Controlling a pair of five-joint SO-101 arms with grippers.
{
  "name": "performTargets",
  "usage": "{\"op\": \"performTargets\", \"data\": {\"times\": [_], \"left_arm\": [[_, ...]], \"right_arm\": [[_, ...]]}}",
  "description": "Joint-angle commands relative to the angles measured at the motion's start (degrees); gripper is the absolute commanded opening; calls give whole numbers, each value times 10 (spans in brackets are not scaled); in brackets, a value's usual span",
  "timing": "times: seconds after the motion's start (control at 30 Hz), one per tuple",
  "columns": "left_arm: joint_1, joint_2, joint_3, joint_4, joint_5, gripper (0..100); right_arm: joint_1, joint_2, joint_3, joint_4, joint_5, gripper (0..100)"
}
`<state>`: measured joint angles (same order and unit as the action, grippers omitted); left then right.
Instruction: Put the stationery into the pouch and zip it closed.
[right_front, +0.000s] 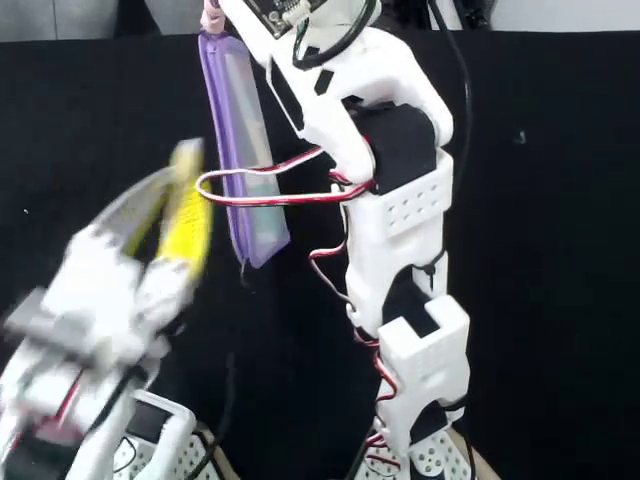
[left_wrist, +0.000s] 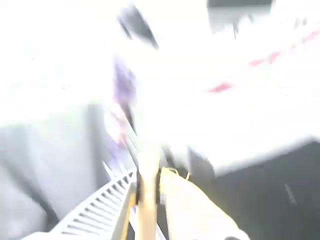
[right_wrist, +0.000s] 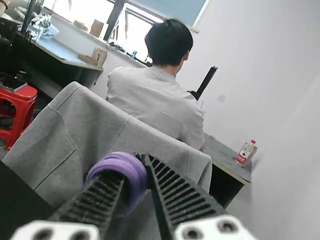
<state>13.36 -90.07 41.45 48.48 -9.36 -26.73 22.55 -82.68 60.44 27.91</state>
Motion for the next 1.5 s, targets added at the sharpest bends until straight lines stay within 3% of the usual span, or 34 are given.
{"op": "performTargets", "data": {"times": [0.0,0.1,0.37,0.7,0.93,1.2,1.47], "left_arm": [[-82,-76,-1,-14,67,29],[-125,-73,14,-44,113,29],[-239,-76,92,-150,233,29],[-249,-76,114,-178,256,29],[-250,-75,114,-178,359,29],[-248,-71,115,-186,384,29],[-248,-72,121,-190,411,29]], "right_arm": [[4,-31,-73,69,-27,11],[4,-31,-131,131,-58,11],[5,-102,-123,269,-108,11],[6,-196,-122,404,-116,11],[22,-281,-80,408,-120,11],[-1,-397,106,404,-116,11],[-1,-430,246,333,-119,11]]}}
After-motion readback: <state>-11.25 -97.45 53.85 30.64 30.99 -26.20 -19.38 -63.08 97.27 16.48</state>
